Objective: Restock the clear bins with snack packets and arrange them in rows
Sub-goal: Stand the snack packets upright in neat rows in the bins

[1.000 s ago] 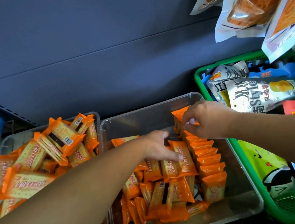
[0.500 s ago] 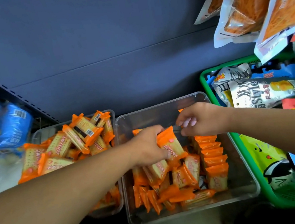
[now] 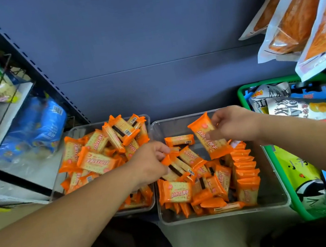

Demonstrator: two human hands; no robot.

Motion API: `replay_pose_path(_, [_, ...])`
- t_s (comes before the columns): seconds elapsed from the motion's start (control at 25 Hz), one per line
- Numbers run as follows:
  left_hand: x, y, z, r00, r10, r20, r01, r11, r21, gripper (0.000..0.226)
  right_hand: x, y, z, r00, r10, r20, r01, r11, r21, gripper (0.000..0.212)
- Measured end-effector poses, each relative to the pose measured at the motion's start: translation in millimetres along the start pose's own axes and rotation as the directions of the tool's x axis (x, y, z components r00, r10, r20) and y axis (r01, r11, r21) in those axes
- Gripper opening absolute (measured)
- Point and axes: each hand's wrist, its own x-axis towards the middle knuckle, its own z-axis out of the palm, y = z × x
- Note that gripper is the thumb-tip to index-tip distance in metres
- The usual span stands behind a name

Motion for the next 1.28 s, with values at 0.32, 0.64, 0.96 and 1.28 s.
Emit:
replay_pose_path(0.32, [-16.4,52.1,-21.1,0.957,0.126,-0.263,-0.217,0.91,-0.354,0.018,-41.9,-36.8,-13.5,0.992,0.043,-0.12,-0.004,0.951,0.308,0.013])
replay_pose_path(0.64, [-9.0,75.6,-2.5,0.954,0.228,-0.194,-0.285,0.888,-0.362,0.029,-17.1,-0.6,-23.1,0.97,0.219,-0.104,-0.107,0.772,0.626,0.025])
replay_pose_path(0.96, [22.6,82.1,-2.3,0.938,0.224,-0.264,-0.305,0.896,-0.324,0.065,2.1,3.1,-29.9,0.995,0.092,-0.027,-0.041,0.658,0.752,0.026])
replay_pose_path(1.28, [21.6,81.8,6.5,0.919,0.311,-0.241,-0.364,0.905,-0.222,0.062,-4.6,-5.1,-29.0,0.997,0.05,0.052,-0.072,0.642,0.763,0.027])
